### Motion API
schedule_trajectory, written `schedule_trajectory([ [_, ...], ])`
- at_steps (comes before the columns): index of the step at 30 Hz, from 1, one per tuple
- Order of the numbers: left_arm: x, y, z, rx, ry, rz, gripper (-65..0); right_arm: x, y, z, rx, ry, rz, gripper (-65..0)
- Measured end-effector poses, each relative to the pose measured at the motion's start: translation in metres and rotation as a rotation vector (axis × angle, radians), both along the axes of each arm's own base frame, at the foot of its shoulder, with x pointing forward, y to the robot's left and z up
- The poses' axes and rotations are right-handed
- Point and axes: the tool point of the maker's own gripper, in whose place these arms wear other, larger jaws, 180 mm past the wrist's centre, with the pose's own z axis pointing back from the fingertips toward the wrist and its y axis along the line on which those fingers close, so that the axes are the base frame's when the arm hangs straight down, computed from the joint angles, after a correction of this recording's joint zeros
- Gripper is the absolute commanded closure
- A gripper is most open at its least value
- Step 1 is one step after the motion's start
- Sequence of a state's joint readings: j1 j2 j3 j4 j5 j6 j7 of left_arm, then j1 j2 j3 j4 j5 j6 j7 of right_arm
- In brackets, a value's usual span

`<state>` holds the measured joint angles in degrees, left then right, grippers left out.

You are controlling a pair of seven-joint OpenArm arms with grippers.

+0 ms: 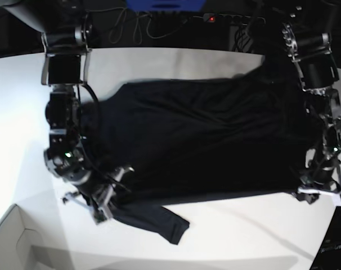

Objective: Layout the t-shirt on the table in an organized manner, then fold the t-shirt properly
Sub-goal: 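Release the right gripper and lift it away from the shirt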

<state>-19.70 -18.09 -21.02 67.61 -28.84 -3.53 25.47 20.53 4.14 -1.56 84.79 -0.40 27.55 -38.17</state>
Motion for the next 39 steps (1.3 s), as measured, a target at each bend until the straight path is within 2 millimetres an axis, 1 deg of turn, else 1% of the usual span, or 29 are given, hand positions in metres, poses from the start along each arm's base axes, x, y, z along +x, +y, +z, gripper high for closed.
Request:
schedule_trajectory([
  [2, 0.005, 0.006, 0.013, -0.005, -0.033, 0.019, 0.0, 0.008, 0.014, 0.022, 0.010, -0.055, 0.033, 0.0],
  [3, 0.007, 0.009, 0.019, -0.001, -0.045, 0.020, 0.0, 0.013, 0.017, 0.031, 0.007, -0.074, 0.040, 0.0],
  [5, 0.005, 0.019, 0.026, 0.024, -0.049, 0.023, 0.0, 0.021, 0.024, 0.043, -0.009, -0.097, 0.059, 0.0],
  [6, 0.004, 0.024, 0.027, 0.033, -0.045, 0.033, 0.0, 0.026, 0.030, 0.046, -0.008, -0.101, 0.072, 0.0],
  [8, 0.004, 0.027, 0.029, 0.034, -0.054, 0.043, 0.0, 0.037, 0.040, 0.044, 0.002, -0.081, 0.087, 0.0],
  [11, 0.011, 0.022, 0.036, 0.028, -0.063, 0.030, 0.0, 0.051, 0.059, 0.038, 0.033, -0.037, 0.107, 0.0],
  [13, 0.014, 0.021, 0.043, 0.031, -0.086, 0.025, 0.0, 0.059, 0.076, 0.036, 0.085, -0.036, 0.130, 0.0],
  [15, 0.012, 0.028, 0.044, 0.048, -0.076, 0.030, 0.0, 0.064, 0.089, 0.026, 0.117, -0.003, 0.143, 0.0],
  [16, 0.010, 0.033, 0.045, 0.059, -0.077, 0.036, 0.0, 0.064, 0.092, 0.015, 0.117, 0.031, 0.148, -0.8],
  [18, 0.008, 0.040, 0.042, 0.064, -0.066, 0.051, 0.0, 0.063, 0.093, -0.005, 0.111, 0.095, 0.146, -6.0],
  [20, 0.007, 0.045, 0.035, 0.060, -0.046, 0.058, -0.2, 0.059, 0.091, -0.019, 0.104, 0.137, 0.142, -14.4],
  [22, 0.004, 0.050, 0.026, 0.051, -0.022, 0.067, -0.4, 0.059, 0.091, -0.021, 0.098, 0.142, 0.141, -22.7],
  [25, 0.001, 0.057, 0.014, 0.045, 0.013, 0.080, -3.6, 0.060, 0.086, -0.011, 0.105, 0.100, 0.134, -31.6],
  [26, 0.000, 0.058, 0.010, 0.041, 0.023, 0.083, -6.1, 0.058, 0.080, -0.007, 0.103, 0.079, 0.129, -34.2],
  [28, -0.002, 0.057, 0.000, 0.025, 0.048, 0.083, -13.0, 0.050, 0.064, -0.001, 0.079, 0.037, 0.105, -37.9],
  [30, -0.005, 0.059, -0.008, 0.022, 0.070, 0.092, -20.9, 0.033, 0.050, 0.001, 0.037, 0.029, 0.080, -39.7],
  [31, -0.005, 0.057, -0.008, 0.021, 0.064, 0.089, -24.3, 0.023, 0.043, 0.002, 0.033, 0.020, 0.078, -39.9],
  [32, -0.005, 0.054, -0.009, 0.014, 0.061, 0.082, -26.5, 0.013, 0.037, 0.002, 0.020, 0.017, 0.075, -39.9],
  [34, -0.006, 0.051, -0.012, 0.007, 0.063, 0.078, -29.6, -0.005, 0.024, -0.008, -0.010, 0.033, 0.049, -40.0],
  [36, -0.013, 0.051, -0.016, -0.017, 0.062, 0.084, -31.1, -0.025, 0.015, -0.021, -0.033, 0.056, 0.037, -40.0],
  [38, -0.028, 0.063, -0.010, -0.059, 0.014, 0.129, -31.5, -0.051, 0.009, -0.034, -0.012, 0.079, 0.026, -40.0],
  [39, -0.036, 0.069, -0.006, -0.072, -0.008, 0.145, -31.5, -0.061, 0.003, -0.043, -0.013, 0.100, 0.008, -40.0],
])
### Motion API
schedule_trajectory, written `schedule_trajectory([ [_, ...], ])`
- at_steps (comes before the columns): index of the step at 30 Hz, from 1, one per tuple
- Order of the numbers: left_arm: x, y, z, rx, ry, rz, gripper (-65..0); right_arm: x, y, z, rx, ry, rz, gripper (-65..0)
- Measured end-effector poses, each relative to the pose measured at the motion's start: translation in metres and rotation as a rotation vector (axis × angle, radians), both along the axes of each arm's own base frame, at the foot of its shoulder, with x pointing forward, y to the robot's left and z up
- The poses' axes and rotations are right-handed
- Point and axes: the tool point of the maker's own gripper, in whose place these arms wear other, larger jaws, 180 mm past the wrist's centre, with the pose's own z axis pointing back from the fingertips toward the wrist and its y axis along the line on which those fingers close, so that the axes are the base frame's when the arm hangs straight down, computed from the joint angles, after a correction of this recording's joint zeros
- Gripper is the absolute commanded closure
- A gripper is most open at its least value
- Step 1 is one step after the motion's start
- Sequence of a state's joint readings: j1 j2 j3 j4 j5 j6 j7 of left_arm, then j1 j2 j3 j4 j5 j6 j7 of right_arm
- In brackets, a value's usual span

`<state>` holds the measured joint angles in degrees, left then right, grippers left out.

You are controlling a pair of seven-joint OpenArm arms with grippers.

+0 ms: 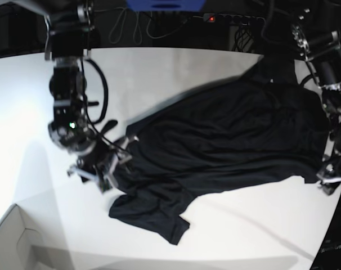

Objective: Layout the t-shirt on the table in an organized manner, then fold the t-shirt properly
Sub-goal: 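Release the right gripper and lift it away from the shirt, then grasp the shirt hem with the right gripper and pull it outward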

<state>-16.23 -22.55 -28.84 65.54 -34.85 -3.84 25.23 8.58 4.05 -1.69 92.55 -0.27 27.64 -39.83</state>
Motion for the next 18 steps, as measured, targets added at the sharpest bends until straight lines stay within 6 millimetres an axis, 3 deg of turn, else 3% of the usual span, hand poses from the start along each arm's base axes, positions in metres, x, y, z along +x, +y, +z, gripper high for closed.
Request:
schedule_trajectory([
  [3, -0.031, 0.015, 0.008, -0.017, -0.043, 0.052, -31.5, -0.037, -0.009, -0.032, -0.013, 0.091, -0.028, -40.0],
  [5, -0.054, 0.005, 0.009, -0.019, -0.064, 0.013, -31.5, -0.056, -0.005, -0.043, -0.003, 0.125, -0.029, -40.0],
  [7, -0.083, 0.000, -0.008, -0.032, -0.024, 0.008, -31.5, -0.070, 0.006, -0.047, 0.028, 0.137, -0.017, -40.0],
  [11, -0.141, 0.002, -0.060, -0.092, 0.106, 0.086, -31.6, -0.091, 0.013, -0.061, 0.050, 0.186, -0.020, -40.0],
  [15, -0.163, 0.004, -0.086, -0.141, 0.148, 0.126, -31.6, -0.101, 0.030, -0.070, 0.077, 0.221, 0.044, -39.8],
  [18, -0.172, 0.007, -0.105, -0.169, 0.191, 0.150, -31.6, -0.095, 0.030, -0.076, 0.072, 0.237, 0.036, -39.8],
])
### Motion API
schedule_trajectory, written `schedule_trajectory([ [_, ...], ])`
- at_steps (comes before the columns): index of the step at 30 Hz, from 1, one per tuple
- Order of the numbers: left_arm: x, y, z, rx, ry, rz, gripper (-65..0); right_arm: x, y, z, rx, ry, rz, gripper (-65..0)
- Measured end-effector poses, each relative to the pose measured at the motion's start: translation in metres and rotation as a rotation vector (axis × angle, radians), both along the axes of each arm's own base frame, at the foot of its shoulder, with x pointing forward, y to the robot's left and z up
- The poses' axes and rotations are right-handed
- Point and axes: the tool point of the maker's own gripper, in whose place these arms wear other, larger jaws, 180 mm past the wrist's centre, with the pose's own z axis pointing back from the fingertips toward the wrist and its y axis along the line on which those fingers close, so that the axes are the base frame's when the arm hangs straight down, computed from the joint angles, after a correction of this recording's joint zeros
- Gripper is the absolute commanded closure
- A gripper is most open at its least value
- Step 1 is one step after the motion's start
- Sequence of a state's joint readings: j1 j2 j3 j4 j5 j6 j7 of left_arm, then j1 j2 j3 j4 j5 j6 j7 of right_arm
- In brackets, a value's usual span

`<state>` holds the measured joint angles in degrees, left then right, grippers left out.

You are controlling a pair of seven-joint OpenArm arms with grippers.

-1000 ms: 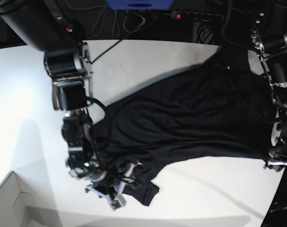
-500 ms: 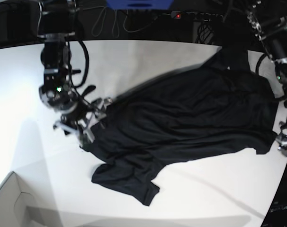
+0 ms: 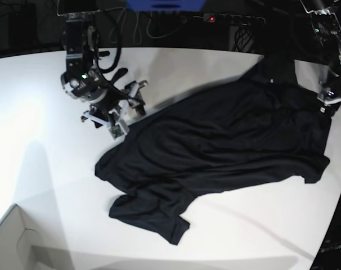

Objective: Layout the t-shirt on the table in an organized manner, then fold the t-shirt properly
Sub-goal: 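Grasp the shirt hem with the right gripper and pull it outward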

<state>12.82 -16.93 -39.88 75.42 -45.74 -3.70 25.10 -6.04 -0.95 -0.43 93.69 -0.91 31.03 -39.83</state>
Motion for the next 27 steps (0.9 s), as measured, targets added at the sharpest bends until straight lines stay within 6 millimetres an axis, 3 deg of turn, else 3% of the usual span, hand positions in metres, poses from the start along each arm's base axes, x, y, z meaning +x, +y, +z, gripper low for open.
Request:
schedule_trajectory([
  [4, -0.004, -0.001, -0.016, -0.025, 0.032, 0.011, -31.6, 0.016, 0.006, -0.004, 0.025, 0.007, 0.006, -39.6],
  [9, 0.019, -0.021, -0.022, -0.050, 0.015, -0.044, -31.2, 0.029, 0.005, -0.015, 0.024, 0.034, 0.002, -36.1],
  [11, 0.023, -0.023, -0.022, -0.052, 0.009, -0.049, -31.2, 0.037, 0.005, -0.012, 0.018, 0.030, 0.005, -26.6],
  [14, 0.024, -0.021, -0.023, -0.051, 0.004, -0.042, -31.2, 0.051, 0.005, -0.003, 0.021, 0.004, 0.006, -3.7],
  [15, 0.024, -0.021, -0.023, -0.048, 0.005, -0.043, -31.2, 0.056, 0.006, 0.002, 0.019, -0.009, 0.007, 0.0],
  [21, 0.024, -0.019, -0.023, -0.048, 0.009, -0.046, -31.2, 0.092, 0.009, 0.063, 0.009, -0.177, 0.016, 0.0],
  [25, 0.023, -0.020, -0.023, -0.045, 0.012, -0.050, -31.2, 0.116, 0.045, 0.099, 0.042, -0.266, 0.087, 0.0],
  [27, 0.021, -0.020, -0.024, -0.043, 0.016, -0.051, -31.1, 0.124, 0.067, 0.104, 0.046, -0.268, 0.136, 0.0],
])
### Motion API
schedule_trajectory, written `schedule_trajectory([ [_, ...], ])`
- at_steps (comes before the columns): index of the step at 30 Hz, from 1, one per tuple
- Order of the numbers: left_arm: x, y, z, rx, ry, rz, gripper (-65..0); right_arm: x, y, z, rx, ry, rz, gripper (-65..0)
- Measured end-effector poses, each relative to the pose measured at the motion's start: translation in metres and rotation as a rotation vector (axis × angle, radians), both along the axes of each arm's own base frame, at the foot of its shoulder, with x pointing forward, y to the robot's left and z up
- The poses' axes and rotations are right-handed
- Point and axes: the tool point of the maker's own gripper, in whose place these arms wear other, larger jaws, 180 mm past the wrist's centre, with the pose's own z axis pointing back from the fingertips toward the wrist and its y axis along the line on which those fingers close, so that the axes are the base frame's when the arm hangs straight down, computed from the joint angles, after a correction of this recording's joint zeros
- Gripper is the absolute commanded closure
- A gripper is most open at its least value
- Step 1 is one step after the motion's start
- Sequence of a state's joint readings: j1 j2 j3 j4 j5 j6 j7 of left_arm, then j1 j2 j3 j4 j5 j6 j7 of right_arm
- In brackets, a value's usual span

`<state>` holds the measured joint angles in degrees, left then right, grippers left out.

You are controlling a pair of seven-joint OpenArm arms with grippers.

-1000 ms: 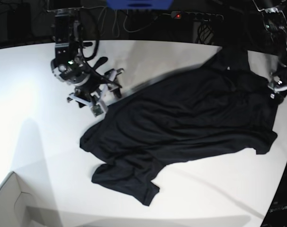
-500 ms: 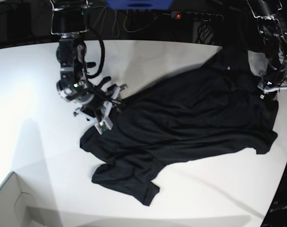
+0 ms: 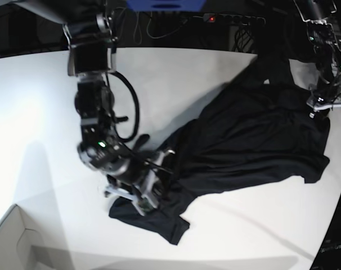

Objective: Layout the t-shirt on the table in an organized manner, then fold the t-shirt properly
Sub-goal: 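Grasp the shirt hem with the right gripper and pull it outward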

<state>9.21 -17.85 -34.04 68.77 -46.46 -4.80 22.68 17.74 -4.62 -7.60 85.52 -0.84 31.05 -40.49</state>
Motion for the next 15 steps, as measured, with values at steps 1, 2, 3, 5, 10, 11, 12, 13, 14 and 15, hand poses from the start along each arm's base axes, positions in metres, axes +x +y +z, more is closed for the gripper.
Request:
schedule_trajectory([
  [1, -0.002, 0.000, 0.000, 0.002, -0.003, 0.000, -31.1, 0.002, 0.013, -0.001, 0.005, 0.009, 0.027, 0.0],
  [2, -0.003, 0.000, 0.000, 0.004, 0.001, -0.003, -31.1, 0.005, 0.025, -0.002, 0.006, 0.021, 0.054, 0.0],
  [3, -0.003, 0.001, 0.000, 0.005, 0.000, -0.004, -31.1, 0.006, 0.037, -0.006, 0.004, 0.039, 0.081, 0.0],
  [5, -0.004, 0.000, -0.001, 0.006, 0.002, -0.004, -31.1, 0.016, 0.057, -0.014, -0.018, 0.074, 0.136, -0.9],
  [10, -0.022, 0.002, -0.001, 0.029, 0.029, -0.027, -31.1, 0.047, 0.079, -0.028, -0.031, 0.117, 0.192, -17.2],
  [11, -0.026, 0.003, -0.001, 0.037, 0.040, -0.033, -31.1, 0.049, 0.077, -0.029, -0.037, 0.121, 0.189, -20.6],
  [12, -0.029, 0.004, 0.000, 0.043, 0.045, -0.031, -31.1, 0.050, 0.075, -0.029, -0.038, 0.119, 0.187, -24.9],
  [13, -0.031, 0.005, 0.000, 0.048, 0.050, -0.030, -31.2, 0.050, 0.071, -0.030, -0.041, 0.117, 0.183, -28.9],
  [14, -0.032, 0.005, 0.000, 0.049, 0.051, -0.029, -31.2, 0.050, 0.068, -0.027, -0.038, 0.109, 0.172, -32.3],
  [15, -0.031, 0.005, 0.001, 0.048, 0.052, -0.026, -31.2, 0.050, 0.062, -0.022, -0.025, 0.098, 0.150, -35.5],
])
